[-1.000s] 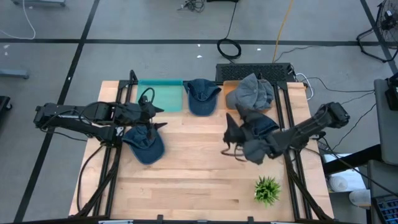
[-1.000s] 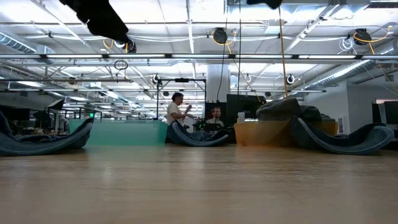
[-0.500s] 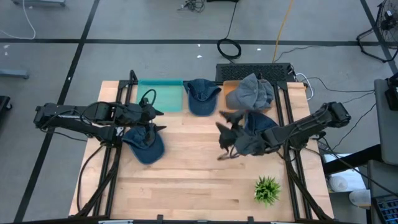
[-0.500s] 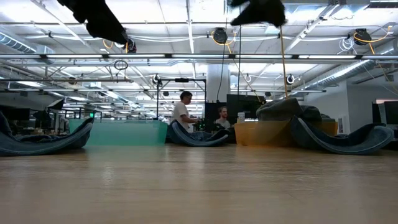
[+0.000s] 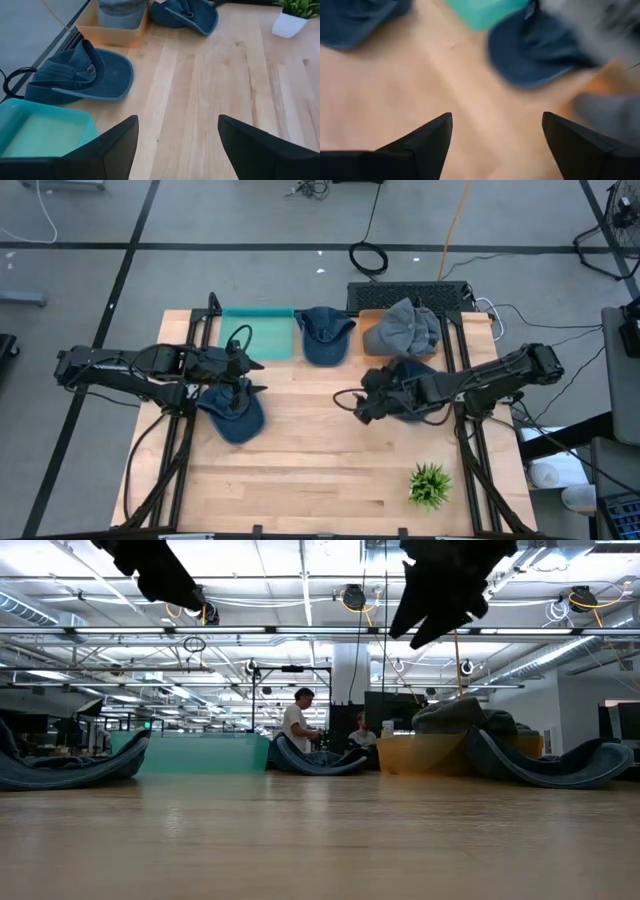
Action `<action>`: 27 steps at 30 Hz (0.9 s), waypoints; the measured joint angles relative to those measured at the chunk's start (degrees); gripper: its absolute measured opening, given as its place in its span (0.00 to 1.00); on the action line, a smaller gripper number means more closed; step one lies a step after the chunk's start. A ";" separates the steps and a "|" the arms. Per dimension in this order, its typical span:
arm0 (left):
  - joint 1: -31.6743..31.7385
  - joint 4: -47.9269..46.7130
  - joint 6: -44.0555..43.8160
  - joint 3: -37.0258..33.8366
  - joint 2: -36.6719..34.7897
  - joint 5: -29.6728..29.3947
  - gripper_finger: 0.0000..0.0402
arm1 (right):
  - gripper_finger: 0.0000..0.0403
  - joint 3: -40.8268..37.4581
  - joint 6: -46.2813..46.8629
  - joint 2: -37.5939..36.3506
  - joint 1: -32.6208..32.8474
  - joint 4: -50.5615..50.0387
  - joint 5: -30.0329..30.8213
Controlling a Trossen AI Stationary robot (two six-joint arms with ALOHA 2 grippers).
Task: Pick & Place hat
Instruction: Put the right dark blue cap into the blue bin
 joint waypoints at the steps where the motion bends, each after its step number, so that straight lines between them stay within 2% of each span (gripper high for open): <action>1: 0.00 -0.14 0.00 0.00 -0.02 0.00 0.68 | 0.73 0.00 3.44 0.00 0.00 0.17 -2.64; 5: 0.00 -0.23 0.02 0.00 0.00 0.00 0.69 | 0.73 0.00 13.55 0.00 -0.04 -0.10 -10.12; 11: 0.01 -0.16 1.72 0.00 -0.02 0.00 0.69 | 0.73 0.02 26.25 0.00 -0.02 -2.85 -14.48; 15: 0.04 -0.14 2.43 0.00 0.00 -0.04 0.68 | 0.73 0.02 32.62 0.00 -0.58 -9.35 -17.81; 18: 0.04 -0.14 2.50 0.00 0.01 0.00 0.69 | 0.73 0.02 38.53 -0.03 -1.18 -19.05 -17.83; 22: 0.04 -0.14 2.85 0.00 0.01 0.00 0.71 | 0.73 0.02 44.39 0.33 -2.59 -30.38 -14.28; 24: 0.04 -0.16 3.53 0.00 0.01 0.02 0.71 | 0.73 0.02 46.63 0.39 -3.53 -32.11 -13.39; 27: 0.04 -0.87 5.03 0.00 -0.01 0.04 0.71 | 0.73 0.02 46.48 0.39 -5.00 -28.60 -13.47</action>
